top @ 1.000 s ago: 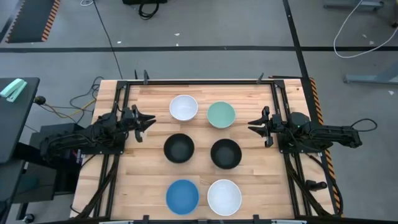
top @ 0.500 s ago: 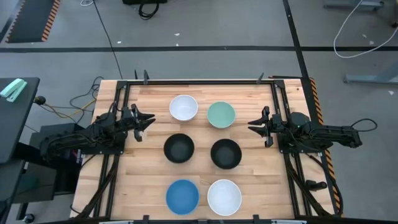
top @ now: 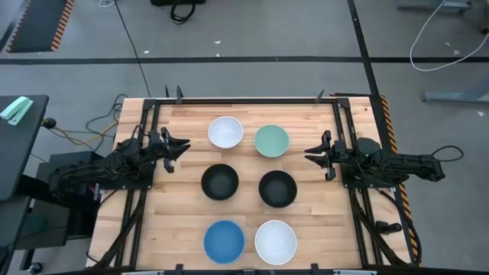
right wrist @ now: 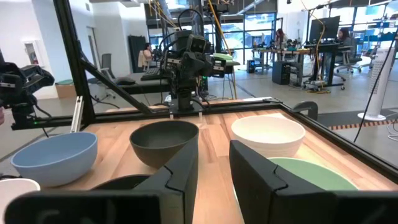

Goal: Nest bowls inside each other
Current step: Stack the light blue bowl on top of the top white bowl

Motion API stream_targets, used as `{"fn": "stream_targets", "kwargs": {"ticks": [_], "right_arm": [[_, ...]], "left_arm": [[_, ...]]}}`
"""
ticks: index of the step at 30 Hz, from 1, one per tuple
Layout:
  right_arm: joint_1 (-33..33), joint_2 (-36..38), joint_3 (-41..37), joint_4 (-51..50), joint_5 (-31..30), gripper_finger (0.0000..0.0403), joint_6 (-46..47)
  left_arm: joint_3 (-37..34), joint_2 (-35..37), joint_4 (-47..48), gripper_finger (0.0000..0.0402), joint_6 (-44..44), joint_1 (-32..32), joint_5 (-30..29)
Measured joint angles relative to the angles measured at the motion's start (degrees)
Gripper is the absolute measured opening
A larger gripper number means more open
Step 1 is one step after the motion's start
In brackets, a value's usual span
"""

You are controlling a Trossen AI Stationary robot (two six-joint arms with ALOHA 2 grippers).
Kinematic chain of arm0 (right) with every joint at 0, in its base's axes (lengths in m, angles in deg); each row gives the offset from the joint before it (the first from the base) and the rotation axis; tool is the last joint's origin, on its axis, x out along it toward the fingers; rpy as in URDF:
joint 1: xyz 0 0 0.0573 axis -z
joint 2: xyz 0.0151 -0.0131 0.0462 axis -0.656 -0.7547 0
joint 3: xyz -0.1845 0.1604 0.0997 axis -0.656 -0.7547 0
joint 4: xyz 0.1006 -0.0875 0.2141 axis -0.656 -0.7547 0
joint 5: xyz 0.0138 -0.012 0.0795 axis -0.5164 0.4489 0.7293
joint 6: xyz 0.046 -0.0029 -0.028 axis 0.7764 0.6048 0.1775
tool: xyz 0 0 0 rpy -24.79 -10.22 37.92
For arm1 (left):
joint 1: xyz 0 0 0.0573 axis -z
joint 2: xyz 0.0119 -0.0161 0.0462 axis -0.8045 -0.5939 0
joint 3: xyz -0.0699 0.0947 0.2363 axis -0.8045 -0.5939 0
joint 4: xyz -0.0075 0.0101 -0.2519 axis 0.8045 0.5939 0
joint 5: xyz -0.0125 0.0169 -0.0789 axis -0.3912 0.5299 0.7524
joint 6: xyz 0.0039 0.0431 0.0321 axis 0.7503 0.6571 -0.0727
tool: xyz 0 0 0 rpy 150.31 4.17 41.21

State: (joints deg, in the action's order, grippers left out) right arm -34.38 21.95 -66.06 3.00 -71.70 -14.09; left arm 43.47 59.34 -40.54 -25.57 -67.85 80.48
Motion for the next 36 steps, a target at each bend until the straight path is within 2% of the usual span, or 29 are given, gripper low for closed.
{"fn": "stream_targets", "kwargs": {"ticks": [5,8,24,28,33,36], "right_arm": [[-0.01,-0.02,0.00,0.26,-0.01,0.0100,-0.15],[0.01,0.00,0.89,0.73,-0.01,0.0100,-3.47],[0.01,0.00,1.60,0.63,-0.01,0.0100,-2.87],[0.00,-0.02,1.60,1.19,-0.01,0.0100,-0.41],[0.00,0.00,1.73,7.74,-0.01,0.0100,4.39],[0.01,-0.33,4.43,7.18,-0.10,0.0100,6.17]], "left_arm": [[0.01,0.00,-0.02,0.0107,-0.07,0.00,0.00],[0.01,-0.02,0.00,0.0107,-0.10,0.00,-0.01],[0.01,-0.04,0.15,0.0107,0.10,0.02,0.00],[0.01,-0.04,0.02,0.0107,0.35,0.02,-0.02],[0.00,-0.04,-1.45,0.0107,0.30,0.02,-0.02],[-0.01,-0.06,-3.75,0.0107,0.07,0.02,0.28]]}}
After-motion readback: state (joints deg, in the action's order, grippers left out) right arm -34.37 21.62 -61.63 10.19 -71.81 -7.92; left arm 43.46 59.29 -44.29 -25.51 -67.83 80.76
